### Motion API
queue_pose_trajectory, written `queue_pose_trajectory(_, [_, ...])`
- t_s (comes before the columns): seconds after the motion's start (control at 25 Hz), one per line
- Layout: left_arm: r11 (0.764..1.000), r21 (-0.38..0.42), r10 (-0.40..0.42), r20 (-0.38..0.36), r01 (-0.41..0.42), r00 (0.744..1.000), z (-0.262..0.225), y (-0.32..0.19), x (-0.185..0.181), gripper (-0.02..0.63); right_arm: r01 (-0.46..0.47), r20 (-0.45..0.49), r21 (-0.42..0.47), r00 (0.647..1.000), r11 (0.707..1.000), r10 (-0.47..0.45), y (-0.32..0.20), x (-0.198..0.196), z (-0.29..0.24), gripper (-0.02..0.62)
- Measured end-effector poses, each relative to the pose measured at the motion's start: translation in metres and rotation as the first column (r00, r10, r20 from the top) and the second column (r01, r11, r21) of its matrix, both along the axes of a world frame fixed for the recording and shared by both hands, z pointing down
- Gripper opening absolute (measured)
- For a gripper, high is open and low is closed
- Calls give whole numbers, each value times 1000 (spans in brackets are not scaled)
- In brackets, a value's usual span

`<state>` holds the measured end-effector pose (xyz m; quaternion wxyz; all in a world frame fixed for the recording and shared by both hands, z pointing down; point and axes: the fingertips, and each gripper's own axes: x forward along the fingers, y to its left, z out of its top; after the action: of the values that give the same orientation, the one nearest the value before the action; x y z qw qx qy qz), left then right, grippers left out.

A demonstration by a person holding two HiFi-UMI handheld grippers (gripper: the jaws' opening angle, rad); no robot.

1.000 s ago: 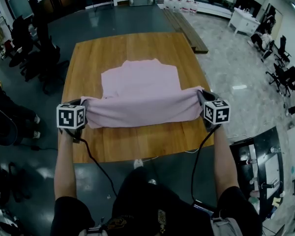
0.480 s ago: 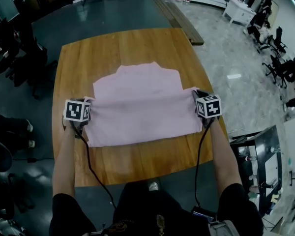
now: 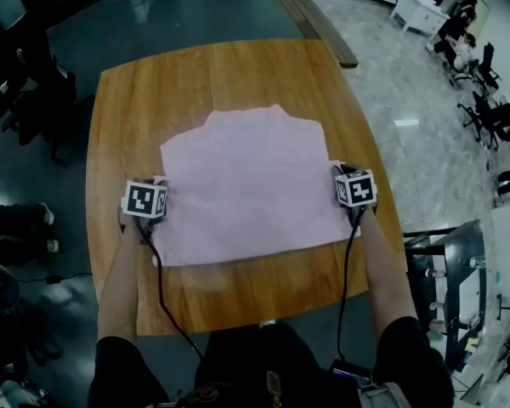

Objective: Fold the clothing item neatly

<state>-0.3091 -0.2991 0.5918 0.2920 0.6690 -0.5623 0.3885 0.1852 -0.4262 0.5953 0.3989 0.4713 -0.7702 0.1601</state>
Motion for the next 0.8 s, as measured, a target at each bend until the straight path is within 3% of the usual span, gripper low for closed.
queue_pose_trajectory(0.08, [1000,-2,3,3,-3,1000,8,3,1,63,-14,-6,0,1000,1000,14,1,1,8,51])
queue_pose_trajectory(0.16, [1000,23,-2,-5,2,1000,7,4,2,77,-29,-3,26,1000,999,29,-1,4,7,105])
queue_pose_trajectory(0.28, [995,86,-46,-46,50,998,-10,6,-4,175,-58,33,75,998,996,55,-4,12,-8,180])
queue_pose_trajectory(0.48, [979,164,-119,-31,122,992,-47,35,-18,196,-78,70,155,995,985,68,14,38,-45,181])
queue_pose_trajectory(0.8, [978,154,-136,-33,140,990,-69,114,2,196,-19,127,148,992,989,0,91,56,-55,181])
